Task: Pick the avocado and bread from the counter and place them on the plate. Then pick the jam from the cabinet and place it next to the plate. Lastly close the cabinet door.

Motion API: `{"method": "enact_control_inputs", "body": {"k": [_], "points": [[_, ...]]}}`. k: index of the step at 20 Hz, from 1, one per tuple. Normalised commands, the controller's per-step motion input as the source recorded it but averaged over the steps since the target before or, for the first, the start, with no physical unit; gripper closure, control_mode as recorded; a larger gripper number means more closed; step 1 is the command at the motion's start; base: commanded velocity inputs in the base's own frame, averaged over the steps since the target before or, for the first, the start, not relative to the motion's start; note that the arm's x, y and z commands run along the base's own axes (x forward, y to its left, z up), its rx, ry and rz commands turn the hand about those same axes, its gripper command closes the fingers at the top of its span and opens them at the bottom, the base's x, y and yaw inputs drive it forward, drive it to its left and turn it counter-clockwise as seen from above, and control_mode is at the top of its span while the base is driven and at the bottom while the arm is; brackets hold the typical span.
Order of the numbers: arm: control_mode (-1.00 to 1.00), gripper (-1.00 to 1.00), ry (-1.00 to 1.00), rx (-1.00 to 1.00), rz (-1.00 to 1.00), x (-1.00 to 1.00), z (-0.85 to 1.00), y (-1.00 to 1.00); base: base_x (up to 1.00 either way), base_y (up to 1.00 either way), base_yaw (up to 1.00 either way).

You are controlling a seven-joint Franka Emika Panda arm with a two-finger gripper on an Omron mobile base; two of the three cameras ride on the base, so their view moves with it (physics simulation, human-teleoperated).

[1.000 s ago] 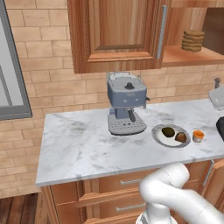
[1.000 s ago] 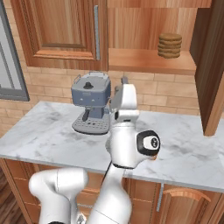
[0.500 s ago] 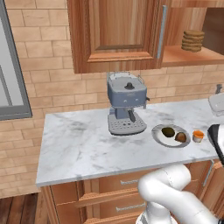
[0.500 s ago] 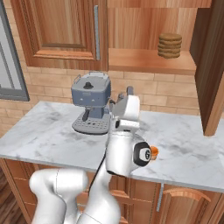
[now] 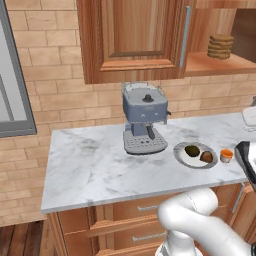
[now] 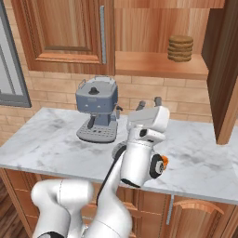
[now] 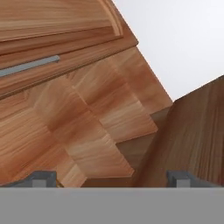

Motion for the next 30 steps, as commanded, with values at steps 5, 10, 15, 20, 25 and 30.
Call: {"method": "enact_control_inputs", "body": {"k": [5, 10, 15, 20, 25, 30], "points": [[-1.0, -1.0, 0.0, 0.11, 0.11, 0.22, -0.31, -0.53, 0.0, 0.0, 0.0], [-1.0, -1.0, 0.0, 0.15, 0.11, 0.23, -0.15, -0.58, 0.0, 0.0, 0.0], [-1.0, -1.0, 0.0, 0.14, 0.11, 0.25, -0.07, -0.55, 0.0, 0.0, 0.0], [-1.0, -1.0, 0.04, 0.07, 0.13, 0.37, -0.42, -0.39, 0.0, 0.0, 0.0], [-1.0, -1.0, 0.02, 0.1, 0.13, 0.32, -0.25, -0.5, 0.0, 0.0, 0.0], [-1.0, -1.0, 0.0, 0.09, 0.1, 0.29, -0.06, -0.57, 0.0, 0.0, 0.0]]}}
